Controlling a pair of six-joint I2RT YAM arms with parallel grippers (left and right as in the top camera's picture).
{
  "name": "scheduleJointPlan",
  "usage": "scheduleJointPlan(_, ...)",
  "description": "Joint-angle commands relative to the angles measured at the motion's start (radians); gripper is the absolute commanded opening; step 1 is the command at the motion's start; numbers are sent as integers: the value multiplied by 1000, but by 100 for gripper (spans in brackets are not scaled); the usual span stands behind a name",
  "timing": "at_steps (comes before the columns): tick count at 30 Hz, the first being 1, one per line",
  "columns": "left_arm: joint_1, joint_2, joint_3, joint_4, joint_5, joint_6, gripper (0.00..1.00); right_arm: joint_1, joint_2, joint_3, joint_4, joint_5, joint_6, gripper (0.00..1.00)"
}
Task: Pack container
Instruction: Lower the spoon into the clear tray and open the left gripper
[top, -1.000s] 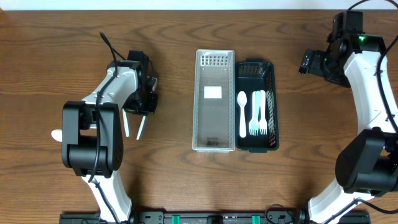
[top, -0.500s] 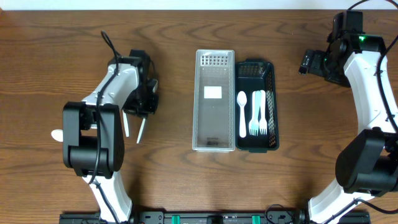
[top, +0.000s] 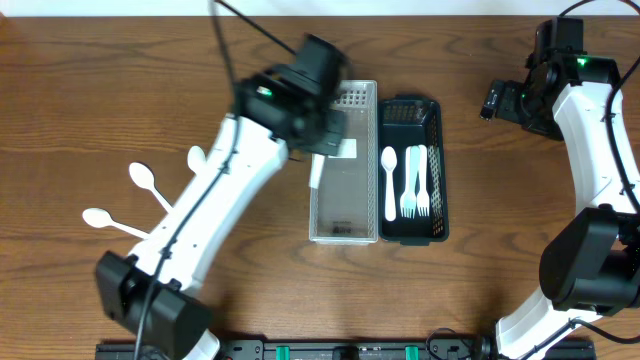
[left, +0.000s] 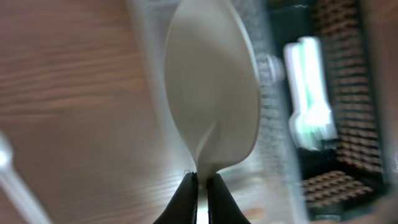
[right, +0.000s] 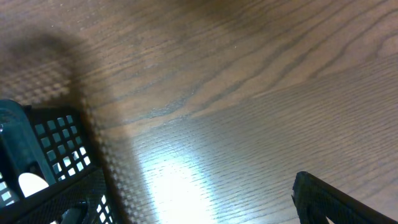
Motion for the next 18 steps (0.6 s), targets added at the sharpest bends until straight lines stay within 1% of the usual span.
scheduleJointPlan(1, -59, 57, -18, 41, 24, -161, 6, -1, 0, -2, -1, 3, -14, 99)
scheduleJointPlan(4, -88, 106, -31, 76, 24, -196, 6, -1, 0, -2, -1, 3, -14, 99)
scheduleJointPlan(10, -85, 233, -31, 73, 24, -195, 6, -1, 0, -2, -2, 3, -14, 99)
scheduleJointPlan(15, -66, 257, -31, 73, 20, -138, 7, -1, 0, -2, -5, 3, -14, 99)
scheduleJointPlan(16, -61, 254, -31, 74, 20, -138, 10, -1, 0, -2, -5, 3, -14, 99)
scheduleJointPlan(18, -49, 249, -31, 72, 20, -138, 23, -1, 0, -2, -5, 3, -14, 99)
